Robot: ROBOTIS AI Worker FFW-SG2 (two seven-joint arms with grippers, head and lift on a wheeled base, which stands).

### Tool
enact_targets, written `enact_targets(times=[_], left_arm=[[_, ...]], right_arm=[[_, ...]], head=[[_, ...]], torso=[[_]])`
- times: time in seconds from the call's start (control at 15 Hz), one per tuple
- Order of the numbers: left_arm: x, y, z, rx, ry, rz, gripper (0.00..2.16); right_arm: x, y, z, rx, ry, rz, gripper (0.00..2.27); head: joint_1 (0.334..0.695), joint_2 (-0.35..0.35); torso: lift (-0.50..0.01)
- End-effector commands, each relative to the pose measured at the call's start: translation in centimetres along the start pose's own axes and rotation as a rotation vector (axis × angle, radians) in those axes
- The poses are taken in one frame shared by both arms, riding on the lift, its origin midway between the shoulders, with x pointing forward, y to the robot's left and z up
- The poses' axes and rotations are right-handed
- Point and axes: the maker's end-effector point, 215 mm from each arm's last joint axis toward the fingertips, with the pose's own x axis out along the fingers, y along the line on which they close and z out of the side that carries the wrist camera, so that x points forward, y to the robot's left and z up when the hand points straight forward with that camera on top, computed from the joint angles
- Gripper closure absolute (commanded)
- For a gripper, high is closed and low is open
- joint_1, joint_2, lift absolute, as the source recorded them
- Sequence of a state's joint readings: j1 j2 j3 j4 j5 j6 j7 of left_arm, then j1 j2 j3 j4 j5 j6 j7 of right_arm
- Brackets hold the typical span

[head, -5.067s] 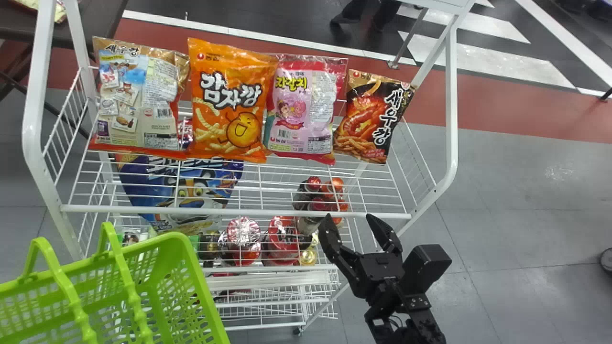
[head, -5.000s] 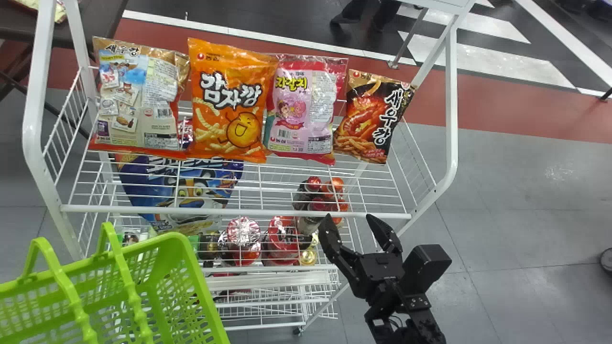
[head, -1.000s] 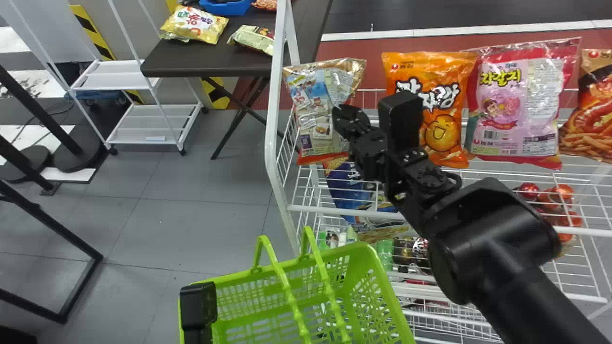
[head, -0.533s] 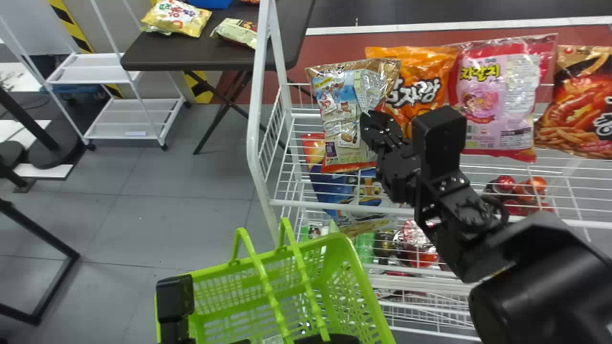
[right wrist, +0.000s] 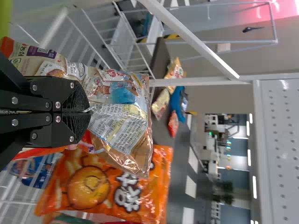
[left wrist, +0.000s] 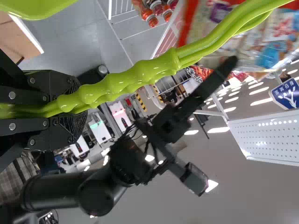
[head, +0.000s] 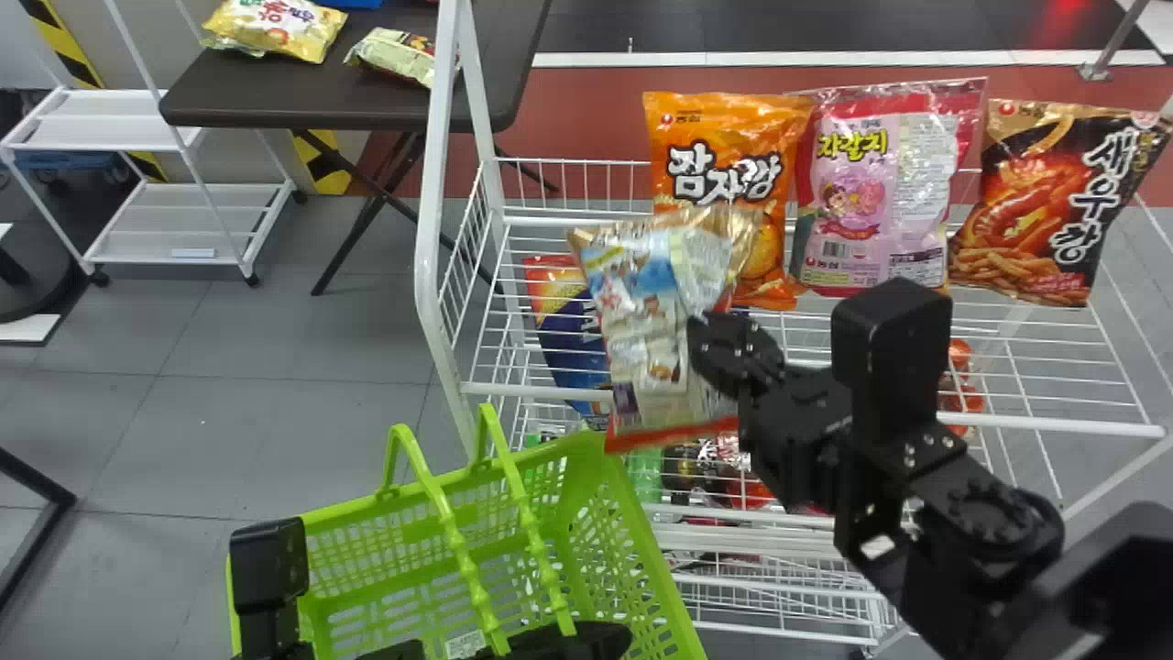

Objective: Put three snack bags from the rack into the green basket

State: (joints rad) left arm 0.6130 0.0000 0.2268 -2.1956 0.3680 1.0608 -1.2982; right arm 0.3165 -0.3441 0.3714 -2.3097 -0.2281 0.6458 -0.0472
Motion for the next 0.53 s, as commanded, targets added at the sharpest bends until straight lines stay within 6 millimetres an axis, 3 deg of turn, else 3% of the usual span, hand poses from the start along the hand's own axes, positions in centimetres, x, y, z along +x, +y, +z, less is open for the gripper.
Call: enact_targets(times=[0.0, 0.47], left_arm=[[0.3, 0.0, 0.0, 0.0, 0.0, -0.002, 2.15], [0.7, -1.0, 0.4, -0.01, -0.022, -0.047, 2.15]], right_arm=[[-1.3, 2.0, -1.4, 0.005, 0.036, 0.041, 2.25], [-3.0, 10.2, -8.1, 0.022, 0.195, 0.185, 2.25]], head=[[0.695, 0.038], [0.695, 0.128]], torso=[[0.0], [0.0]])
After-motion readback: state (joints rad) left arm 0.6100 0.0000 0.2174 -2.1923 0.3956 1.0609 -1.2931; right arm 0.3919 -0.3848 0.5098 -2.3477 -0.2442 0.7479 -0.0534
